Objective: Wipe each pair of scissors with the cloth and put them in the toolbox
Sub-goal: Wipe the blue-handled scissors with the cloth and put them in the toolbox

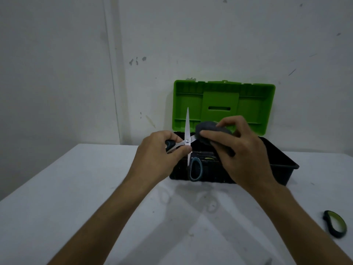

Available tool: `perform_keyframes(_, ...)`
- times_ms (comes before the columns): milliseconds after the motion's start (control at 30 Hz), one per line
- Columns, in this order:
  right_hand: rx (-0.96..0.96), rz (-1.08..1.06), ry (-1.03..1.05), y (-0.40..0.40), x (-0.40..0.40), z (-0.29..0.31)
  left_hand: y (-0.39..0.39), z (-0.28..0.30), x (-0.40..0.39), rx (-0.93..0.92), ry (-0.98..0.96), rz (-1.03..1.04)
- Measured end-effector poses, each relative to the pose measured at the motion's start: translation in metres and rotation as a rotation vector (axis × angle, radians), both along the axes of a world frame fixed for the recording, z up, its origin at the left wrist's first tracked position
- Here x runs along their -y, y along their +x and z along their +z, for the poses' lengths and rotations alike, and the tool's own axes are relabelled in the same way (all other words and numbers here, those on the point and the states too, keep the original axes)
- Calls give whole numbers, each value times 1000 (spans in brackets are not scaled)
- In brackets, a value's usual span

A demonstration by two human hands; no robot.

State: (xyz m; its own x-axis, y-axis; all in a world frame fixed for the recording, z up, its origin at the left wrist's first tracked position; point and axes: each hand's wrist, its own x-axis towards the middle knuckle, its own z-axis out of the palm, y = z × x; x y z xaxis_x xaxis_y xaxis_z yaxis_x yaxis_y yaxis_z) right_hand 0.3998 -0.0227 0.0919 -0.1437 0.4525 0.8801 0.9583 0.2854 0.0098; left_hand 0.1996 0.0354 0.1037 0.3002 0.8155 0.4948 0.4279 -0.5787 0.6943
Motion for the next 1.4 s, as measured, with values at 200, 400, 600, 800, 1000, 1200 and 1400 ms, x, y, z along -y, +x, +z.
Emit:
perform_keyframes(200, -31, -41, -35, -7, -4, -2, -7, 1, 0, -46, 11, 21)
perform_keyframes(400, -209, -93, -85, 9, 5, 15, 0, -3, 3, -84, 3, 21)
perform_keyframes(600, -164, 120, -289, -23, 16, 23, 1, -3, 8, -103, -16, -56)
perform_keyframes(800, -151, -149, -173, -2, 14, 27, 1, 5, 18, -179, 24, -206)
perform_keyframes(1000, -153, -69, -136, 4, 25, 39, 0, 6, 17, -204, -26, -159)
perform_keyframes(1200, -41, -115, -376, -21, 15, 23, -3, 5, 17, -261, -30, -183)
perform_keyframes(1400, -195, -152, -221, 14, 20, 33, -1, 6, 15, -239, -85, -146)
